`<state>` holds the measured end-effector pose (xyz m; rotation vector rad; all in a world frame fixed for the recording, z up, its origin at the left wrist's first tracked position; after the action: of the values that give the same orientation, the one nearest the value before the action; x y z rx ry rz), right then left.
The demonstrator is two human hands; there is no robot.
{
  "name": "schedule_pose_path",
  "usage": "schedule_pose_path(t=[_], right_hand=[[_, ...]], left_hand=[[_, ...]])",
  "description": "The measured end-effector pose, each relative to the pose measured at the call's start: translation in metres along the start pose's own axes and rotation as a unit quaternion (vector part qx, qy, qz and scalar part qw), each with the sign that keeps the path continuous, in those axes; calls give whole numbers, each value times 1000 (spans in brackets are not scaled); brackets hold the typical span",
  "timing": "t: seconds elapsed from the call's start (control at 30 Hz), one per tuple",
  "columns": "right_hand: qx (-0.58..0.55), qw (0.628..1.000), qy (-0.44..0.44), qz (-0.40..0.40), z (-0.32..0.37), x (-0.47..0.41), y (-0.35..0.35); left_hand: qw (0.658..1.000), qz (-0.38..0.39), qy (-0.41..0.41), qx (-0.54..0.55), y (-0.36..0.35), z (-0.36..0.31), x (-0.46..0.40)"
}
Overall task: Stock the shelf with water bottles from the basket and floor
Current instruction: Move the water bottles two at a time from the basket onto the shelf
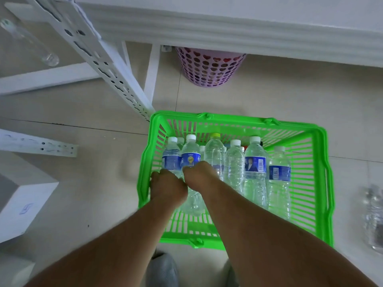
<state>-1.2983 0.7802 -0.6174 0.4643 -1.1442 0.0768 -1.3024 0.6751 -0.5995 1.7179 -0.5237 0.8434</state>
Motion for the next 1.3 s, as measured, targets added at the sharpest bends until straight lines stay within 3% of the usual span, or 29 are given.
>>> schedule_pose_path(t=[0.17, 0.37, 0.5, 0.6, 0.83, 1.13, 1.3], right_hand=[[30, 999, -28, -11, 0, -3, -8], [-26, 999, -39, 12, -1, -8, -10], [16, 998, 7, -54, -8, -6, -9], [58, 997, 33, -37, -8, -5, -11], [27, 999, 21, 6, -15, -1, 8], [-108, 993, 23, 37, -36, 29, 38], [-118, 992, 54, 1, -48, 62, 69]], left_hand=[[996, -5, -7, 90, -8, 8, -6], [978, 1, -63, 198, -3, 16, -11], [985, -33, -28, 167, -9, 15, -14], [993, -28, -4, 115, -9, 18, -16], [980, 113, 49, 157, -22, 28, -23], [987, 52, 31, 152, -26, 14, -32], [990, 17, 20, 140, -1, 6, -1]])
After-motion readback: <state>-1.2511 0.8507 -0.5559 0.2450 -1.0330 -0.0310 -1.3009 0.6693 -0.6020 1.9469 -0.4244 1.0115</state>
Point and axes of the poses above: each hand's wrist, its own x-axis away from the middle knuckle, its own y-axis out of the back of the hand, z = x × y, the point moved 3 cm from there along -x, towards the middle knuckle, and after that the axes turned 6 degrees about z, right-handed, at the moved point
